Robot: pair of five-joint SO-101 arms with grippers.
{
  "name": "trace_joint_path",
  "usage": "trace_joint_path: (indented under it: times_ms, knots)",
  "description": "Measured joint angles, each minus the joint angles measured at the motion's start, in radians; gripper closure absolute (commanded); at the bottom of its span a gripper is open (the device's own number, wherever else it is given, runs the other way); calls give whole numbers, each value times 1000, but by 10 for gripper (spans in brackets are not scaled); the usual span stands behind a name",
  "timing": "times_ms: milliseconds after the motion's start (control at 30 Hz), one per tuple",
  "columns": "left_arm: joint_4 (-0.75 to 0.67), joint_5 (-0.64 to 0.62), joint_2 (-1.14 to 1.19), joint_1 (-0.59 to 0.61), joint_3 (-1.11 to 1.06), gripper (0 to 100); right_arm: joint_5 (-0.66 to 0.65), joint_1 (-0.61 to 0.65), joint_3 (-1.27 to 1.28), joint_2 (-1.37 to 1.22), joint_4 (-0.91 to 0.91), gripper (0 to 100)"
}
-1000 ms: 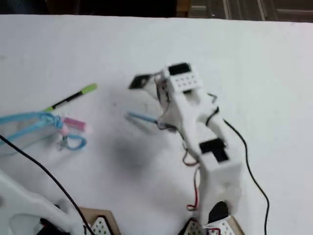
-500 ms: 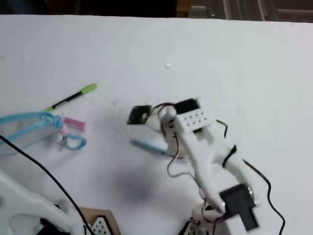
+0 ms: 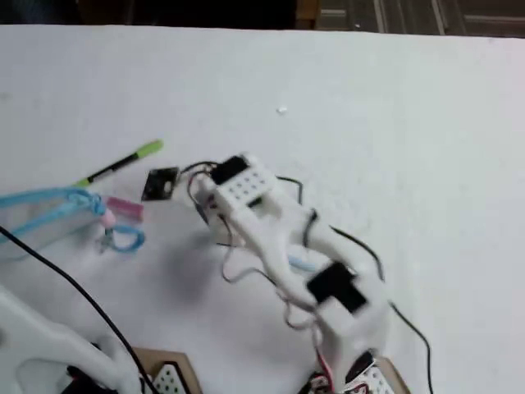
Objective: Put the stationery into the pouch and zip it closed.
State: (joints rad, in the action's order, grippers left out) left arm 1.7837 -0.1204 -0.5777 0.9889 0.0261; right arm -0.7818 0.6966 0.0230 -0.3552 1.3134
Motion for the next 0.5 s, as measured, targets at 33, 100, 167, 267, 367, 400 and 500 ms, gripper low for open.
trace_joint_path:
  times_ms: [33,100,167,267,367,400,500]
  knots:
    - [0,0,0,0,0,978,14,3,-44,-61,2,769]
    - [0,0,0,0,0,978,41,11,-124,-163,29,769]
    - [0,0,0,0,0,978,57,15,-186,-219,61,769]
    - [0,0,0,0,0,978,66,15,-221,-256,80,791]
    - [0,0,0,0,0,978,66,5,-241,-265,81,877]
    - [0,0,0,0,0,978,66,-6,-244,-270,78,912]
    - [0,0,0,0,0,978,68,-21,-247,-275,71,983]
